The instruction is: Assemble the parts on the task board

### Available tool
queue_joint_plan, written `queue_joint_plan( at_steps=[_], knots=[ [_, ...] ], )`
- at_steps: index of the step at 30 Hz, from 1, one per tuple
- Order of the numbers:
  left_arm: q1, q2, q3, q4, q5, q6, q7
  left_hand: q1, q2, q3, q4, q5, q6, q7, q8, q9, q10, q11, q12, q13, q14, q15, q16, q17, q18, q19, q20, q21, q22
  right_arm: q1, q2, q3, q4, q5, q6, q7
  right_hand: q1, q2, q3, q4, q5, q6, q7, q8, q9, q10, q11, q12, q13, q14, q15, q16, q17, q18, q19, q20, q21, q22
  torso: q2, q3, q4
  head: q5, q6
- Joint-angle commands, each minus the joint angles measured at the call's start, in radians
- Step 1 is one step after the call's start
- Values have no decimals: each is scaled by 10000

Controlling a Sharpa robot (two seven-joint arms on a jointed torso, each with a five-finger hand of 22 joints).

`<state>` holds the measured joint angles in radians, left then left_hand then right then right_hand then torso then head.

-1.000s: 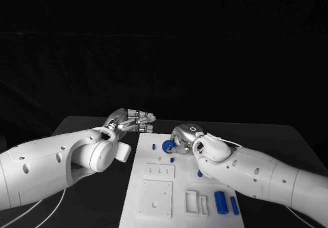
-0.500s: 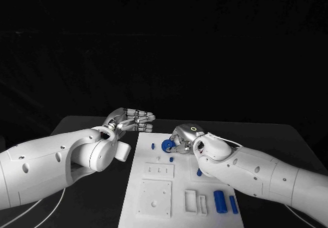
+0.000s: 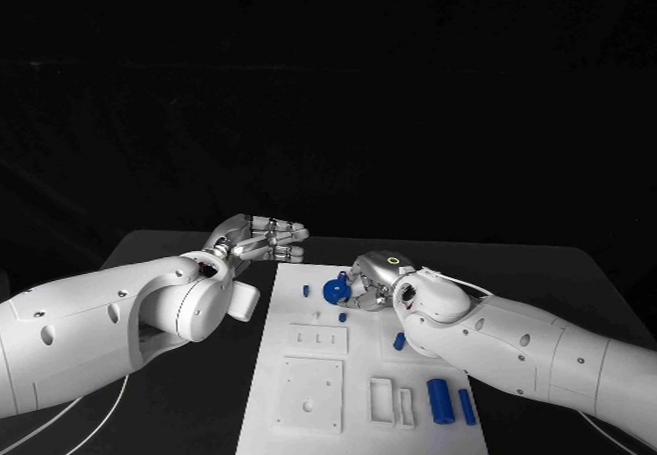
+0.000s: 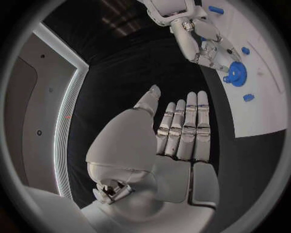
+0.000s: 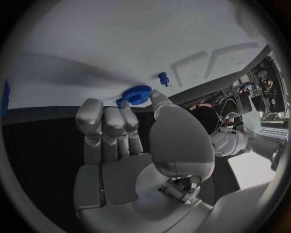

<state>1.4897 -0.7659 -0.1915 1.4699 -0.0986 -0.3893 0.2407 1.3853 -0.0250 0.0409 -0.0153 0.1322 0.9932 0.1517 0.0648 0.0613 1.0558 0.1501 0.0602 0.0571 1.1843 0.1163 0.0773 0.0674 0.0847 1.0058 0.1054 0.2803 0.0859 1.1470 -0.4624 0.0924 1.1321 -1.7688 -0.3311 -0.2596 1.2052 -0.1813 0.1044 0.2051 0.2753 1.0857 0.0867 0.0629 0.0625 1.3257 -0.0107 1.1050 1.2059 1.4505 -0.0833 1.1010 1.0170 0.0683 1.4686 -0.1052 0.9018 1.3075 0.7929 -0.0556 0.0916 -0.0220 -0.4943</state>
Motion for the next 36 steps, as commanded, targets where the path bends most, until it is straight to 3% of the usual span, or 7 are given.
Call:
queue_joint_plan(
  at_steps=[1,14,18,23,26,28,36],
  knots=[
    [19,-14,11,41,-24,93,59,14,-75,30,12,-25,-35,49,12,15,-75,-7,2,9,-56,17,-57,7,-51,-72,-21,47,-11,-34,-73,-3,118,51,120,55,-132,14,1,97,44,83,-32,-2,5,-23,-16,5,10,-26,13,-2,14,20,454,19,39,1114,-1,9,-9,-25,10],
    [19,-85,11,43,-24,78,63,14,-93,44,14,-26,-32,50,14,15,-97,-2,2,9,-55,18,-58,7,-47,-67,-21,53,-14,-137,-709,7,663,145,-1234,-21,-63,-29,131,-7,304,124,-43,-2,4,4,-34,20,23,-20,2,14,50,40,466,6,77,1118,-5,19,-10,-70,46],
    [19,-104,11,31,-24,79,70,14,-93,44,14,-26,-32,50,14,15,-97,-2,2,9,-55,18,-58,7,-47,-67,-21,53,-14,-141,-1068,94,1002,345,-1364,96,10,-43,134,-95,282,126,-40,-5,3,4,-32,12,18,-20,3,7,48,44,462,10,78,1118,-5,18,-12,-111,62],
    [19,-139,11,23,-24,95,69,29,-96,52,9,-25,-27,49,16,16,-81,-7,4,10,-48,13,-56,8,-47,-67,-23,55,-15,-140,-1731,430,1499,1063,-1259,730,369,-59,95,-546,86,29,5,-4,3,15,0,57,60,-20,22,-8,41,49,444,28,83,1120,-12,28,-27,-195,77],
    [19,-151,9,16,-24,117,66,29,-96,52,9,-25,-27,49,16,16,-81,-7,4,10,-48,13,-56,8,-47,-67,-23,55,-15,-137,-2143,637,1696,1699,-993,1253,693,35,158,-1107,-36,-15,60,-6,1,0,51,71,76,-29,42,-22,36,61,418,46,60,1114,-23,45,-55,-246,82],
    [18,-163,8,13,-24,145,59,42,-89,54,-1,-27,-18,45,17,16,-51,-15,5,10,-40,10,-54,8,-49,-65,-27,58,-13,-135,-2466,816,1794,2137,-692,1650,838,129,192,-1755,198,-67,72,-13,-3,-25,53,65,74,-25,33,-7,69,60,398,60,68,1116,-34,59,-83,-268,83],
    [16,-182,-5,-45,-24,223,88,74,-42,52,-43,5,20,25,14,15,155,-70,1,8,-34,-9,-57,6,-61,-68,-46,69,-7,-133,-3318,1230,1712,3643,488,2775,989,452,-44,-2798,859,-232,9,-2,0,-75,-23,9,47,-42,-6,-53,113,2,328,8,2,1102,-60,139,-213,-284,93]
  ],
)
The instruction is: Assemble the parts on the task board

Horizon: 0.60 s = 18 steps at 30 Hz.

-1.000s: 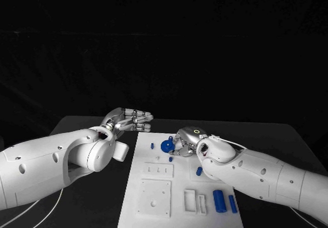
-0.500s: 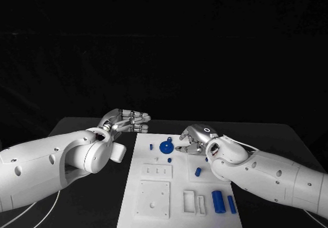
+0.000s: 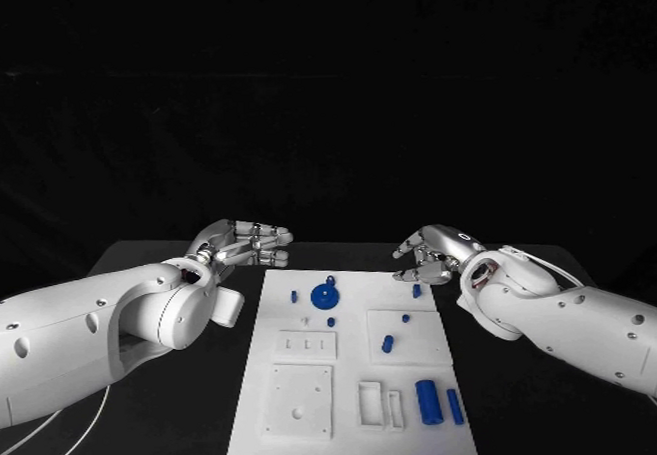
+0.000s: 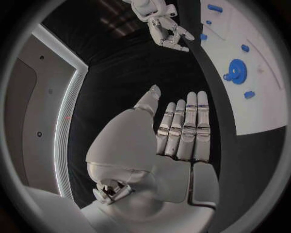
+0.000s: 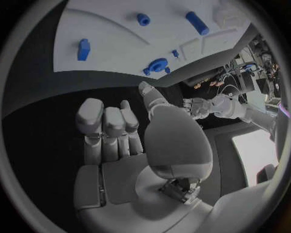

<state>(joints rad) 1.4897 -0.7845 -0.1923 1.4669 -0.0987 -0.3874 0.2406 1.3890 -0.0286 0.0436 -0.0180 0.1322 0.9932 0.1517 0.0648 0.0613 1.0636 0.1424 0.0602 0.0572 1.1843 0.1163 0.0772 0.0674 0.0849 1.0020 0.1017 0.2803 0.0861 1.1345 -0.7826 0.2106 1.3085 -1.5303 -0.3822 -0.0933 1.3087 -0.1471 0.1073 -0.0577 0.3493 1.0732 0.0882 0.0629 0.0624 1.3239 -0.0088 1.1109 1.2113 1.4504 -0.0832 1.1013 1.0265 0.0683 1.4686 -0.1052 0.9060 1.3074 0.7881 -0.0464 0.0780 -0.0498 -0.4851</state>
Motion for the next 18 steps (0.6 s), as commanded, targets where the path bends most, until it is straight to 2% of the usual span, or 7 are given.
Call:
queue_joint_plan(
  at_steps=[1,5,7,12,14,18],
  knots=[
    [15,4,1,-27,-23,217,92,31,0,22,-16,2,20,25,13,15,98,2,6,9,-29,-11,-55,7,-65,-31,-8,69,-9,-9,-194,78,-99,1354,1107,1214,-61,142,-136,-269,226,-123,-5,-8,-2,-66,-42,-62,-13,-38,-5,-55,29,0,328,4,-39,1102,-10,65,-95,1,1],
    [13,11,-9,-64,-23,269,95,36,44,20,-41,10,35,11,12,15,302,-54,3,8,-14,-30,-54,7,-76,-29,-26,80,-4,-12,-424,140,-274,1476,1453,1523,-27,293,-483,-590,368,-201,-19,3,3,-95,-70,-110,-34,-43,-21,-90,34,-6,310,-4,-25,1106,-8,100,-133,14,-19],
    [11,17,-13,-86,-23,293,95,36,61,22,-45,15,41,5,14,15,348,-66,3,7,-7,-37,-53,7,-80,-28,-31,83,-2,-15,-526,159,-398,1459,1613,1673,4,296,-539,-671,361,-225,-20,-12,-3,-108,-76,-129,-45,-53,-22,-114,23,-12,302,-8,-28,1105,-17,82,-109,-17,-39],
    [9,25,-18,-119,-23,292,101,36,51,0,-78,17,33,14,12,15,254,-37,-5,6,-16,-28,-61,5,-92,-36,-35,87,0,-22,-557,174,-740,1438,1814,1835,54,327,-626,-783,356,-398,-23,-5,1,-120,-100,-150,-53,-57,-35,-145,14,-28,290,-20,-25,1105,-13,98,-109,-84,-48],
    [8,32,-19,-129,-23,289,104,36,49,-5,-86,16,32,17,12,15,202,-25,-3,7,-19,-25,-61,5,-91,-38,-33,88,0,-36,-507,176,-931,1410,1864,1881,87,327,-665,-825,341,-508,-28,-5,1,-131,-122,-167,-61,-61,-47,-159,9,-35,284,-29,-25,1105,-10,75,-95,-126,-57],
    [7,48,-20,-144,-23,289,116,42,48,-8,-98,21,19,24,10,14,123,-5,-3,7,-20,-20,-60,6,-87,-41,-29,89,1,-95,-355,178,-1333,1379,1900,1971,142,320,-765,-844,313,-1135,-18,-28,-19,-141,-149,-192,-72,-61,-65,-173,13,-44,278,-46,-20,1106,-9,71,-80,-159,-76]
  ],
)
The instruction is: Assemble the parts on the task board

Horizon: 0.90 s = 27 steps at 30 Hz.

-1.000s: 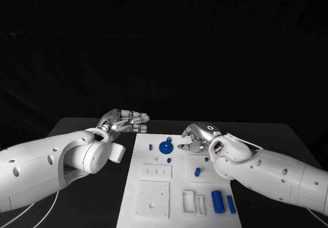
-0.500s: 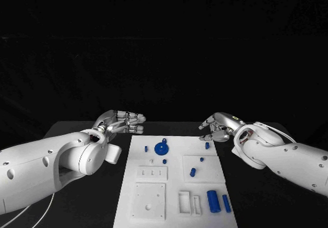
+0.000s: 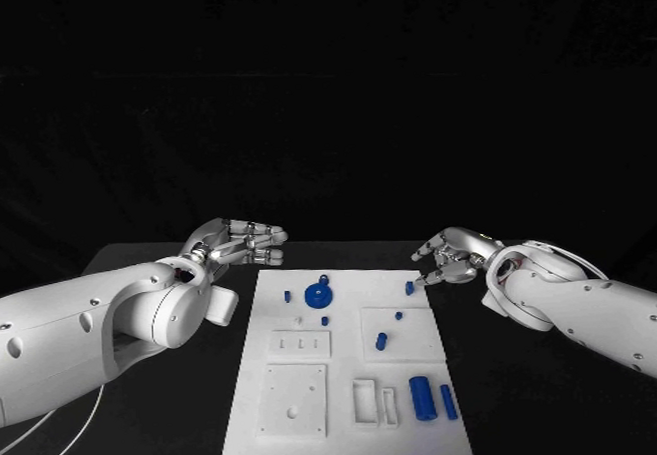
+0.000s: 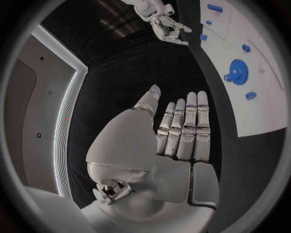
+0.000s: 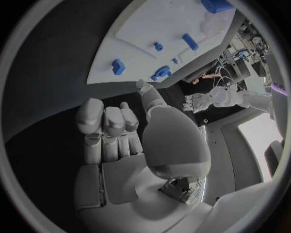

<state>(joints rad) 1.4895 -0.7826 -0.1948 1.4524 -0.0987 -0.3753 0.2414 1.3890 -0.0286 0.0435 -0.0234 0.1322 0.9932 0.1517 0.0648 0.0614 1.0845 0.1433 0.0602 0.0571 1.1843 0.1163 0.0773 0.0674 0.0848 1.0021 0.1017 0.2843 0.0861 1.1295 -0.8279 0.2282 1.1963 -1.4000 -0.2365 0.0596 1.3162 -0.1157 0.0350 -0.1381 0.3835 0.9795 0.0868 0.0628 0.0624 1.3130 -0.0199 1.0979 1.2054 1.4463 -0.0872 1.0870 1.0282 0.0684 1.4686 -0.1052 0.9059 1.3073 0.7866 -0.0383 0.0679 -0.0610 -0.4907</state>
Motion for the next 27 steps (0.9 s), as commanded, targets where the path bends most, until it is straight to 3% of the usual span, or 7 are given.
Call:
queue_joint_plan(
  at_steps=[1,10,15,27],
  knots=[
    [9,31,4,-2,-23,167,110,51,34,-12,-58,16,13,28,10,14,-112,-6,-4,7,-24,-17,-62,5,-83,-41,-28,51,1,-61,145,2,-322,71,442,464,81,3,-59,-45,-36,-334,-15,-27,-21,-27,-60,-60,-9,-19,-41,-28,1,-48,275,-56,-28,1103,1,-15,22,-50,-26],
    [4,36,4,-14,-23,174,122,55,38,-14,-79,18,6,32,14,15,-156,6,-2,7,-23,-13,-60,6,-76,-47,-21,55,3,-213,524,-1,-1031,74,480,604,113,35,-159,-47,-66,-596,-23,-37,-31,-20,-91,-50,14,-14,-65,-19,31,-72,278,-88,17,1114,-4,-33,46,-41,-105],
    [3,31,4,-16,-26,178,121,55,38,-14,-79,18,6,32,14,15,-156,6,-2,7,-23,-13,-60,6,-76,-47,-21,55,3,-319,651,-3,-1178,78,540,625,98,85,-166,-71,-36,-328,-7,-23,-19,-21,-59,-29,41,-15,-46,-15,49,-73,273,-79,25,1116,10,-25,66,-43,-133],
    [2,18,4,-5,-38,188,114,55,38,-14,-79,18,6,32,14,15,-156,6,-2,7,-23,-13,-60,6,-76,-47,-21,55,3,-477,868,-4,-1484,50,528,599,32,164,-158,-80,-48,33,57,-13,-9,-18,39,8,72,-9,20,8,83,-27,273,-23,39,1116,3,-24,44,-28,-167]
  ],
)
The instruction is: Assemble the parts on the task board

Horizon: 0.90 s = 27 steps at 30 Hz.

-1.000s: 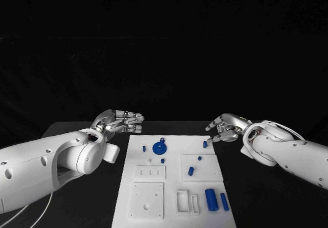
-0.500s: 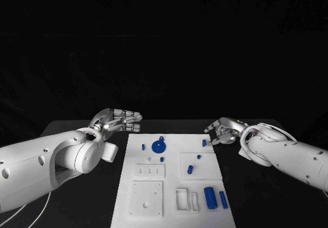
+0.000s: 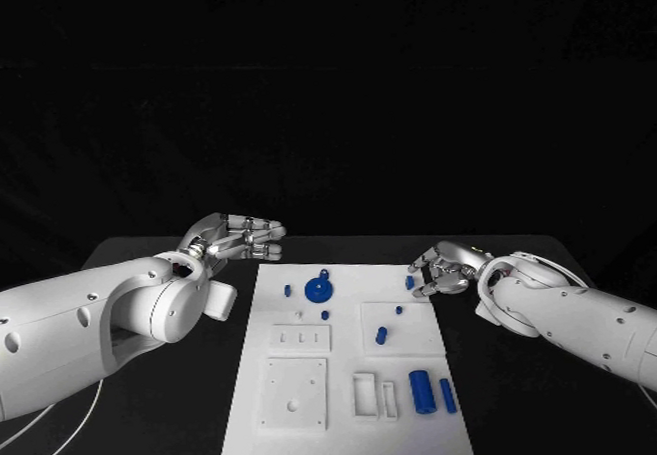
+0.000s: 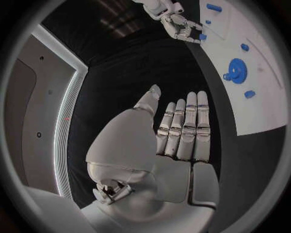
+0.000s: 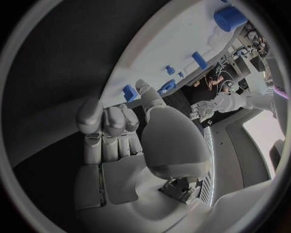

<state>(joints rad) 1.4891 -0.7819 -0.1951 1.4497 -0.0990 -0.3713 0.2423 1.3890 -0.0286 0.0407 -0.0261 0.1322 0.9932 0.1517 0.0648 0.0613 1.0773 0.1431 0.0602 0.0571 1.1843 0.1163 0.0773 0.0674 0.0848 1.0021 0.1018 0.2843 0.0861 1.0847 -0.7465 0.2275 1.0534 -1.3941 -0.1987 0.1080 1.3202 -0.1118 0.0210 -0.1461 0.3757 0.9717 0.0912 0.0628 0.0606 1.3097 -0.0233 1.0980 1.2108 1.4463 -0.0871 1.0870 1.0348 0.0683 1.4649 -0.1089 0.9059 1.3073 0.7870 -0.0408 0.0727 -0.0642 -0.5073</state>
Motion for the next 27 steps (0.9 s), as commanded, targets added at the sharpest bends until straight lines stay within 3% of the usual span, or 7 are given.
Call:
queue_joint_plan(
  at_steps=[1,10,20,27],
  knots=[
    [6,12,7,24,-35,150,105,55,38,14,-52,18,5,32,14,16,-84,8,-2,7,-23,-13,-60,5,-75,-47,-22,55,2,-37,74,3,-74,-25,129,111,8,150,40,-29,-45,192,16,-17,9,11,83,8,19,-11,31,10,20,-17,312,28,52,1119,-4,4,-5,-8,4],
    [6,-2,7,55,-64,172,88,84,46,17,-100,16,-2,34,12,15,-97,11,1,8,-22,-15,-60,5,-67,-53,-21,75,9,-79,238,4,-157,-75,-55,47,-294,272,1016,-198,-764,683,85,-16,12,31,176,110,58,-1,104,77,89,69,325,114,85,1118,0,4,-19,-10,0],
    [6,13,7,54,-87,186,75,87,46,10,-109,0,-13,38,11,14,-105,13,0,8,-21,-13,-60,5,-68,-60,-20,80,10,-91,405,4,-256,-122,-177,-38,-450,263,1296,-149,-827,784,102,-10,14,40,201,143,55,3,123,120,130,98,335,139,99,1118,2,-14,-7,-33,-37],
    [5,16,7,38,-88,187,74,69,54,2,-103,6,-19,41,12,15,-106,13,1,8,-22,-12,-60,5,-67,-62,-18,85,11,-94,457,4,-316,-180,-237,-88,-471,307,1396,-104,-931,885,115,-12,13,40,215,161,60,11,134,140,149,106,341,146,107,1120,-9,0,-2,-37,-62]
  ],
)
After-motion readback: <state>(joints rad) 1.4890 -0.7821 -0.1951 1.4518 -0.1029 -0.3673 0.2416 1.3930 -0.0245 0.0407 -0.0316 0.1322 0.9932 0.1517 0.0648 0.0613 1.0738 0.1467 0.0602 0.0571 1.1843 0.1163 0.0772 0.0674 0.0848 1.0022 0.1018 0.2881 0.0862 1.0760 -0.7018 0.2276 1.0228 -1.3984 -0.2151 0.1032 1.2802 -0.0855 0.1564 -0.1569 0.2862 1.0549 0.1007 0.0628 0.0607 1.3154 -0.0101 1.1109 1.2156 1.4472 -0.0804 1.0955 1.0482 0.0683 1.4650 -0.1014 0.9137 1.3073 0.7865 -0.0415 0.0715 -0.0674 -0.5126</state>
